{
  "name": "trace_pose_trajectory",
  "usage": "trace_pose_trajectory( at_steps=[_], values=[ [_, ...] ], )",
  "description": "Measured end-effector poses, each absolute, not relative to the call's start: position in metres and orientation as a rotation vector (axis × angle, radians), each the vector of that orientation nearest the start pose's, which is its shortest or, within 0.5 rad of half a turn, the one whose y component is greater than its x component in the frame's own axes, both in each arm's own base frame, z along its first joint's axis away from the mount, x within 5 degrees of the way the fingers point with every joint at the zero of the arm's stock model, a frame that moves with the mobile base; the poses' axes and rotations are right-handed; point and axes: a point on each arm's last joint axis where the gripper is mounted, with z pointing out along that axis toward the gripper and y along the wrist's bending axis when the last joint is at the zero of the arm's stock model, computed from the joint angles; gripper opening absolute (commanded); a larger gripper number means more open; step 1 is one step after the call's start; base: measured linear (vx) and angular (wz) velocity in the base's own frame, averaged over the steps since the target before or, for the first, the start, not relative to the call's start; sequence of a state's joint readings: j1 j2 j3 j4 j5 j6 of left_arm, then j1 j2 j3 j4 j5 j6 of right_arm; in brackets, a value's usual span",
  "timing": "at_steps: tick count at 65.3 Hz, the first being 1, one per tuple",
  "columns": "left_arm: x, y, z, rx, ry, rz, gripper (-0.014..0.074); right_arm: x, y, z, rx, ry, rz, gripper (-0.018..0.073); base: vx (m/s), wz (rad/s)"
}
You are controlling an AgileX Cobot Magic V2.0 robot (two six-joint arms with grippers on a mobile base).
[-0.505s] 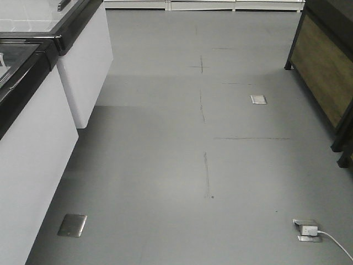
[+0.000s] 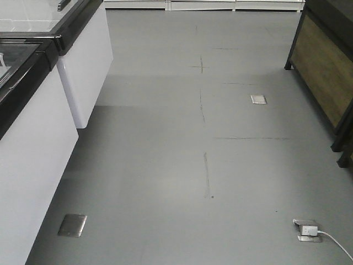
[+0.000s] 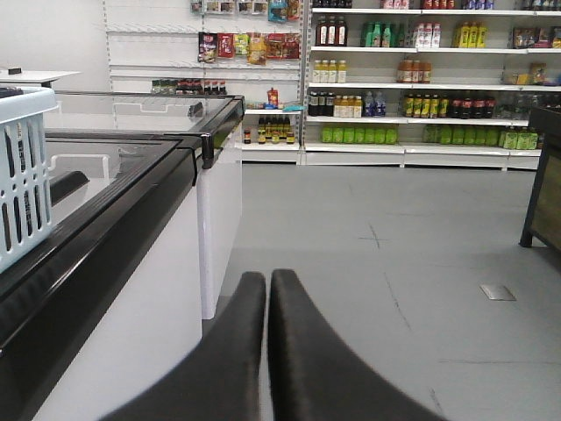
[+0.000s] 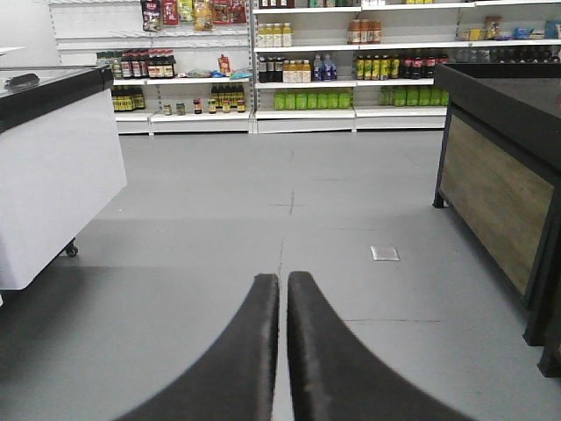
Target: Left arm holds basket, right arm returns cookies
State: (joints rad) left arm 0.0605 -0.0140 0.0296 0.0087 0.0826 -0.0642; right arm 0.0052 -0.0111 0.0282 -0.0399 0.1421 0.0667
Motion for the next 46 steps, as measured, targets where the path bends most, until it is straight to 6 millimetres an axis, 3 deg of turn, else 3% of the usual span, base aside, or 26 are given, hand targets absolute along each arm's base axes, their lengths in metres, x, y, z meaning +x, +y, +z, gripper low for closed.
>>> trace_pose_trajectory(
  at_steps=[46],
  values=[
    [0.0565, 0.004, 0.1963, -0.018, 1.583, 0.087, -0.0006, 0.0565, -0.0002, 0.1913, 0.022, 1.643, 0.02, -0.0006, 0.0, 0.0]
  ],
)
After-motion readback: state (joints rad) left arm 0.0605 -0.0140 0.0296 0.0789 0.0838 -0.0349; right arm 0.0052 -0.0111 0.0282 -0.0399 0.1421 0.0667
